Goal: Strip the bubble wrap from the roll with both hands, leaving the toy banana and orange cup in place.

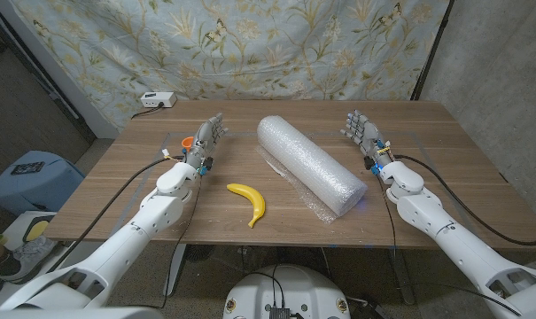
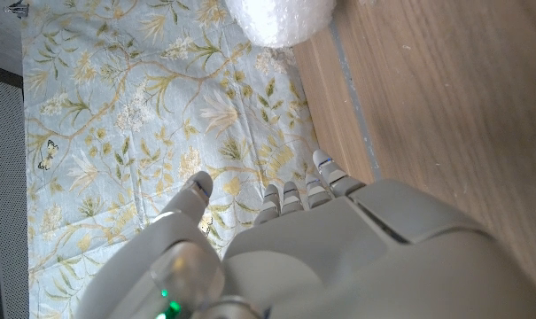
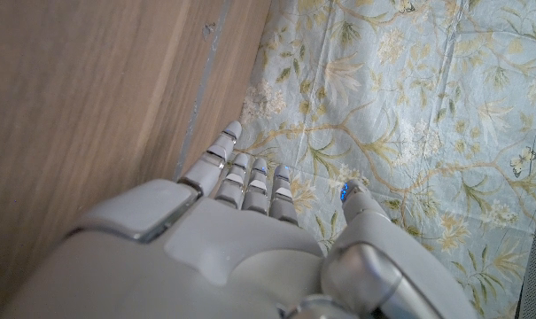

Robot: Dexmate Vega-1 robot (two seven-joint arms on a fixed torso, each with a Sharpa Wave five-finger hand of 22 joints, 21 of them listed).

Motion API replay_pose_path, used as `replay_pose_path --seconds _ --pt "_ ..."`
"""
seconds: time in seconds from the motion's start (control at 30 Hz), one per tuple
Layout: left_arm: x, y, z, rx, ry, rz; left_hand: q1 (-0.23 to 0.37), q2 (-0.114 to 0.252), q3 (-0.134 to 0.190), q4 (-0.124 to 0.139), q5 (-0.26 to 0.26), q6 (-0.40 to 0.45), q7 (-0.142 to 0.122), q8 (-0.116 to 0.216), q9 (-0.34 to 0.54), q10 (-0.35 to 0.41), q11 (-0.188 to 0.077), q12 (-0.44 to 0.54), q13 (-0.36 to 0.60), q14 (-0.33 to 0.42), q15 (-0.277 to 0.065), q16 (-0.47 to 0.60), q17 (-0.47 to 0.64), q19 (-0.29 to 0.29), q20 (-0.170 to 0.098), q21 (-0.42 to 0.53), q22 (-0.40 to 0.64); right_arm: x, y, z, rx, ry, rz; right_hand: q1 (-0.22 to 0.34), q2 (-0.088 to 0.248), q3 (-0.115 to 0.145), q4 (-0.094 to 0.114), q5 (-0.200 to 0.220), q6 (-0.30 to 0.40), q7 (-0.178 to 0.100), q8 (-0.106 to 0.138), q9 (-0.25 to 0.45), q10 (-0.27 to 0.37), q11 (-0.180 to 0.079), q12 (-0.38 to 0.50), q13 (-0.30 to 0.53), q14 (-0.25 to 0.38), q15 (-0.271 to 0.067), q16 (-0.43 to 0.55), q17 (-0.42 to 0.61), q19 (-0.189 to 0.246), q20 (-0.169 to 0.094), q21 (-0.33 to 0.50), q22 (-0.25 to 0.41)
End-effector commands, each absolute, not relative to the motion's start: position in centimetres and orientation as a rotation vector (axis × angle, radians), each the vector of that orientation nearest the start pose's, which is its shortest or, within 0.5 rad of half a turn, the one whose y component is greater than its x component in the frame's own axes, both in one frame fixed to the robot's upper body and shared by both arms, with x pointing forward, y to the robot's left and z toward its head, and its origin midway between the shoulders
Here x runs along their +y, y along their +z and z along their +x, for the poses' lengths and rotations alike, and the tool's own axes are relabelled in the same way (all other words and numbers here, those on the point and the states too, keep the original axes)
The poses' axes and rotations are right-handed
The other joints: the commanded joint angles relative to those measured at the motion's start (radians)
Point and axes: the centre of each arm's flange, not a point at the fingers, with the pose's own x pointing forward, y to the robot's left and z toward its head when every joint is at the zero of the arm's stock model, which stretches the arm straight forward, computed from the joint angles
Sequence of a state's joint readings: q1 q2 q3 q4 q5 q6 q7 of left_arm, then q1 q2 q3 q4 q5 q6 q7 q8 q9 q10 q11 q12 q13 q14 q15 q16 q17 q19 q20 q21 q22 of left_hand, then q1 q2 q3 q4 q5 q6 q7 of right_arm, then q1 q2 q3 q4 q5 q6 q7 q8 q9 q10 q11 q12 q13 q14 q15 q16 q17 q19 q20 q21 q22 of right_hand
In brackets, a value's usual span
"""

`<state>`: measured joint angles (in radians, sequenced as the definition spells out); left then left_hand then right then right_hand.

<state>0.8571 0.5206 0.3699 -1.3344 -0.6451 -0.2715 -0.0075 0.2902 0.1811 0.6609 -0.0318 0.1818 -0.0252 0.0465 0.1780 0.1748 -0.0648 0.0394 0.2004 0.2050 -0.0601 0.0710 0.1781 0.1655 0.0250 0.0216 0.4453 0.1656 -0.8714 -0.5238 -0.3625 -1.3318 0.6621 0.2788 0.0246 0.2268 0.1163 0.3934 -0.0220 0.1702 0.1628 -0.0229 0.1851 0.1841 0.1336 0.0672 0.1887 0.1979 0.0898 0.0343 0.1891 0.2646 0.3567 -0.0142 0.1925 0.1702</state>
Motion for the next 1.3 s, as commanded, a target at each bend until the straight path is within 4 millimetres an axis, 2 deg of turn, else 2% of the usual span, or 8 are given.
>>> replay_pose_path --seconds 0.03,0.33,0.47,0.5,0.7,0.83,1.27,1.3 --pt "28.6 -1.5 64.2 -0.607 -0.219 -0.001 0.011 -0.002 0.003 -0.003 0.007 0.001 0.01 0.006 0.005 -0.007 0.001 0.006 0.002 -0.002 0.011 0.003 0.004 0.0 0.007 -0.007 0.001 -29.4 -4.0 64.4 -0.571 0.204 0.048 0.009 0.0 0.001 -0.008 0.005 0.003 -0.003 0.005 0.004 0.001 -0.002 0.005 0.003 0.0 0.004 0.006 0.0 0.003 0.006 0.003 0.002" --pt "28.7 -0.6 64.0 -0.608 -0.253 0.038 0.023 -0.011 0.006 -0.02 0.012 0.001 0.01 0.006 0.005 -0.008 0.004 0.006 -0.001 -0.004 0.013 0.001 0.002 0.002 0.008 -0.016 0.001 -29.3 -3.9 64.5 -0.57 0.201 0.047 0.009 0.0 0.0 -0.01 0.004 0.002 -0.004 0.005 0.004 -0.003 -0.001 0.005 0.003 -0.004 0.005 0.007 -0.001 0.002 0.01 0.003 0.002" --pt "28.7 -0.2 63.9 -0.611 -0.257 0.071 0.038 -0.021 0.009 -0.041 0.018 -0.004 0.009 0.005 0.004 -0.012 0.003 0.004 -0.003 -0.008 0.014 -0.001 0.002 0.002 0.007 -0.025 0.0 -29.3 -3.9 64.5 -0.567 0.197 0.039 0.009 0.001 -0.001 -0.011 0.004 0.001 -0.005 0.005 0.004 -0.003 -0.003 0.006 0.003 -0.004 0.005 0.008 -0.002 0.001 0.012 0.003 0.002" --pt "28.7 -0.1 63.9 -0.614 -0.26 0.074 0.048 -0.025 0.012 -0.055 0.022 -0.009 0.01 0.004 0.004 -0.013 0.003 0.004 -0.004 -0.009 0.015 -0.001 0.002 0.003 0.008 -0.03 -0.001 -29.3 -3.9 64.5 -0.568 0.199 0.035 0.009 0.001 -0.001 -0.011 0.004 0.001 -0.006 0.005 0.004 -0.004 -0.003 0.006 0.004 -0.004 0.005 0.008 -0.002 0.001 0.011 0.003 0.002" --pt "28.6 1.0 63.8 -0.628 -0.301 0.118 0.07 -0.032 0.017 -0.082 0.03 -0.016 0.009 0.004 0.003 -0.023 0.003 0.002 -0.006 -0.02 0.02 -0.004 0.002 -0.002 0.013 -0.045 -0.001 -29.3 -3.9 64.5 -0.57 0.19 0.038 0.008 0.001 -0.002 -0.013 0.004 0.001 -0.007 0.005 0.004 -0.006 -0.001 0.006 0.004 -0.005 0.006 0.009 -0.003 0.001 0.014 0.003 0.002" --pt "28.4 1.8 63.6 -0.638 -0.32 0.153 0.087 -0.038 0.018 -0.104 0.035 -0.021 0.001 0.004 0.003 -0.03 -0.001 0.001 -0.007 -0.026 0.011 -0.004 0.002 0.0 0.003 -0.057 0.0 -29.3 -4.0 64.4 -0.572 0.186 0.04 0.008 0.002 -0.003 -0.014 0.004 0.0 -0.007 0.005 0.004 -0.007 -0.003 0.006 0.004 -0.005 0.006 0.01 -0.004 0.001 0.015 0.003 0.003" --pt "28.0 3.6 63.0 -0.661 -0.355 0.228 0.11 -0.042 0.019 -0.127 0.042 -0.033 -0.001 0.003 0.003 -0.038 -0.003 0.0 -0.009 -0.033 0.013 -0.004 0.002 0.0 0.003 -0.075 0.0 -29.3 -3.8 64.8 -0.573 0.184 0.036 0.007 0.003 -0.005 -0.016 0.004 0.001 -0.008 0.006 0.004 -0.01 -0.001 0.006 0.004 -0.011 0.008 0.01 -0.006 0.0 0.016 0.002 0.003" --pt "28.0 3.9 63.0 -0.662 -0.359 0.242 0.115 -0.042 0.02 -0.131 0.044 -0.036 0.002 0.003 0.003 -0.04 0.003 0.0 -0.009 -0.033 0.017 -0.003 0.002 -0.001 0.007 -0.079 0.0 -29.3 -3.7 64.8 -0.574 0.184 0.035 0.007 0.003 -0.006 -0.016 0.004 0.0 -0.008 0.006 0.004 -0.01 -0.001 0.006 0.004 -0.012 0.007 0.01 -0.006 -0.001 0.015 0.002 0.003"
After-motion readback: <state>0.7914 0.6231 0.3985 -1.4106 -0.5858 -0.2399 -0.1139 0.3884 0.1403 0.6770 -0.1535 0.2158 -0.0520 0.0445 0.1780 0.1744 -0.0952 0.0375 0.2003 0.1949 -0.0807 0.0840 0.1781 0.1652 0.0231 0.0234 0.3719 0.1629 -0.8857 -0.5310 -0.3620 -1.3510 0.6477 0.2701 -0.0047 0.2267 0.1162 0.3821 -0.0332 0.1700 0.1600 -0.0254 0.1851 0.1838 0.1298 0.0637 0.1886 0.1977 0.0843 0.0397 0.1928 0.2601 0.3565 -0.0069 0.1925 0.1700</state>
